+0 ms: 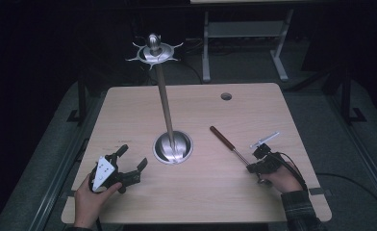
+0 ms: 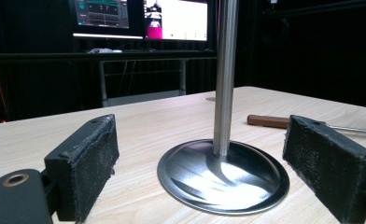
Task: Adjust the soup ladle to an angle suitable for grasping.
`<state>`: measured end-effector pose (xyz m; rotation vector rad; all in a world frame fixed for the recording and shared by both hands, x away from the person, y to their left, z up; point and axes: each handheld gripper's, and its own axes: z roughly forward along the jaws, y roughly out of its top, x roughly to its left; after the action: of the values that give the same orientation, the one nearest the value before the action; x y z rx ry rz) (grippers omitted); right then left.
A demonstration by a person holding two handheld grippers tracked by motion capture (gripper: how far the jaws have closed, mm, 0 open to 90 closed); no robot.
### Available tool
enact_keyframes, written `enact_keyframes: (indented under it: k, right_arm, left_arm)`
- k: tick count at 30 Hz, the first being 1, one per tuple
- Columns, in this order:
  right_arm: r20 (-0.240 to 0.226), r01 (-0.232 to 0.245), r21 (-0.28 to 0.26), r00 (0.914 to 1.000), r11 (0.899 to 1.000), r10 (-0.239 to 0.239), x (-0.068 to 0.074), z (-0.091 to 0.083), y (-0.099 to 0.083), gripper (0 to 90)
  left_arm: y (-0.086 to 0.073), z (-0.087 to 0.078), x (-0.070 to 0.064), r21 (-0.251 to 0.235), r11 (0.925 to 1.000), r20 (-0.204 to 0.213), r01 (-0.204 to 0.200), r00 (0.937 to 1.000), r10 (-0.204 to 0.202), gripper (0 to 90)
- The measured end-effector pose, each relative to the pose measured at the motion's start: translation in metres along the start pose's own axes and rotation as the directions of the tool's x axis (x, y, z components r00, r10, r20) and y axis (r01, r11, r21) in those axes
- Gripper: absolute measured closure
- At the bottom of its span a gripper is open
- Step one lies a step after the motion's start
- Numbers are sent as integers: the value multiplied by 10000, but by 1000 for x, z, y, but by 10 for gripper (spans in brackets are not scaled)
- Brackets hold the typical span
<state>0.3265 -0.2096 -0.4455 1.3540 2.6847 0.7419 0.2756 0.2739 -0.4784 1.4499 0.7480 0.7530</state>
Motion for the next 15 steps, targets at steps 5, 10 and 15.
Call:
enact_keyframes:
  k: [5, 10, 15]
  right_arm:
    - [33, -9, -151, 10000, 9999, 9, -7, -2, -2, 899]
    - [-18, -10, -226, 10000, 9997, 10, -7, -4, -1, 898]
    - [-135, 58, -497, 9999, 9987, -65, -6, -9, 1, 898]
  left_arm:
    - [0, 0, 0, 1, 10000, 1, -9, 10000, 9, 98]
    - [0, 0, 0, 6, 10000, 0, -30, 10000, 30, 98]
    - [0, 0, 0, -1, 10000, 1, -4, 10000, 4, 98]
